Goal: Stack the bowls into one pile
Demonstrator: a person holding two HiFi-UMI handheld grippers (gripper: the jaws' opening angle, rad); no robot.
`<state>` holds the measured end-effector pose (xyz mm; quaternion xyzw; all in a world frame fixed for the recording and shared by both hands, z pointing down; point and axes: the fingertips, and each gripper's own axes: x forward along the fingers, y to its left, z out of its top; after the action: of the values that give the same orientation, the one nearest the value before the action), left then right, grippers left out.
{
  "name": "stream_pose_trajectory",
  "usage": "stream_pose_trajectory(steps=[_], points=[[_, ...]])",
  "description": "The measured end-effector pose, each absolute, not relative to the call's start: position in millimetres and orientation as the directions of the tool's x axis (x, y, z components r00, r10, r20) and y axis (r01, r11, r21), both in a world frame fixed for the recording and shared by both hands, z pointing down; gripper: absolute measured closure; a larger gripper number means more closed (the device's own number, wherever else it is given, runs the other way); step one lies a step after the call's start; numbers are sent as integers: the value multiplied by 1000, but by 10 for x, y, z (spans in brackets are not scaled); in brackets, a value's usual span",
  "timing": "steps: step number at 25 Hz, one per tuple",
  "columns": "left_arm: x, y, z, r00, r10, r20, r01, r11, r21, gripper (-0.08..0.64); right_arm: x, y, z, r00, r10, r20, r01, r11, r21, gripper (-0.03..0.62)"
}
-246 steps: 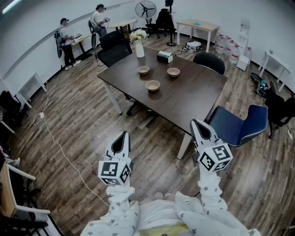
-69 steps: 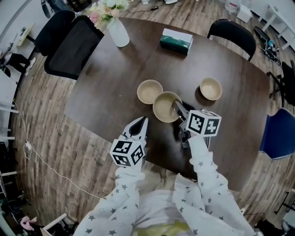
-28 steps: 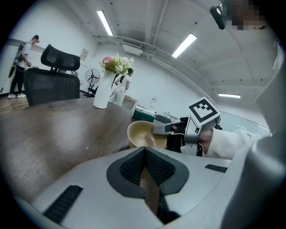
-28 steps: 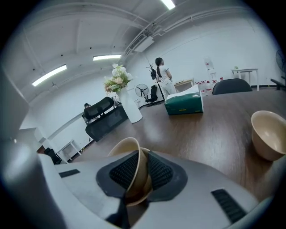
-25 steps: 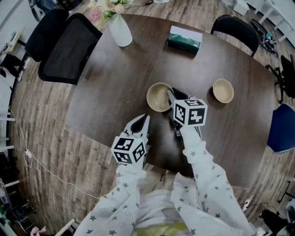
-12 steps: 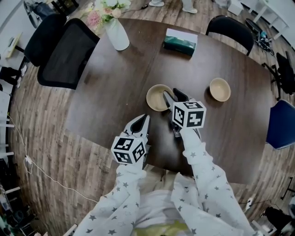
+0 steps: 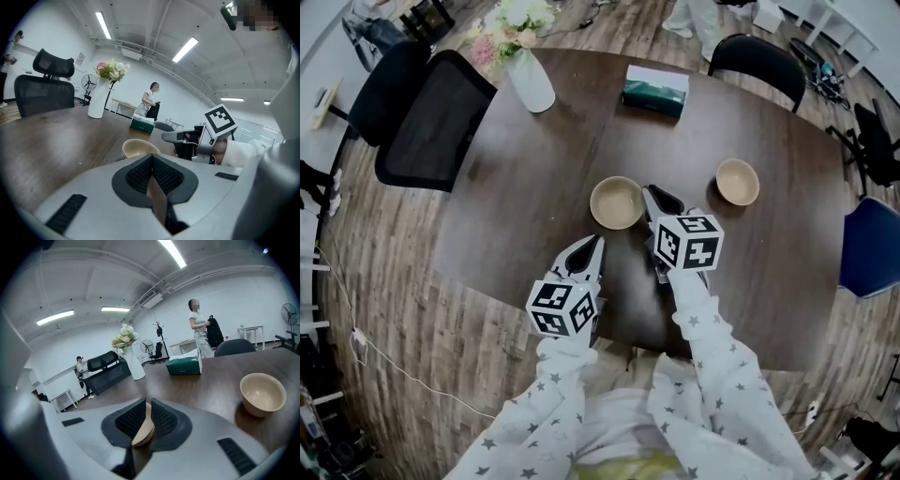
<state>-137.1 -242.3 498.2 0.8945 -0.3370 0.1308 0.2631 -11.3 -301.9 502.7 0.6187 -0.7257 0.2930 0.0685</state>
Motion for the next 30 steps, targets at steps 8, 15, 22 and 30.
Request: stream_pose_trajectory(steps=[8, 15, 22, 30], points=[[-1114, -2295, 4933, 754, -514, 408, -653, -655, 381, 534, 18, -2800, 4972, -269, -858, 438, -929, 110, -354, 557], [-787, -2208, 4887, 769, -497, 402, -634, -672, 382, 534, 439, -2591, 4949, -223, -875, 430, -927, 54, -371, 557], [-326, -2072, 4879, 801, -448, 398, -591, -703, 397, 535, 1065, -2369, 4905, -119, -898, 424, -930, -48, -364, 555], [126, -2011, 4883, 826, -400, 398, -549, -733, 403, 534, 1742, -2211, 4957, -3, -903, 430, -918, -168, -359, 540]])
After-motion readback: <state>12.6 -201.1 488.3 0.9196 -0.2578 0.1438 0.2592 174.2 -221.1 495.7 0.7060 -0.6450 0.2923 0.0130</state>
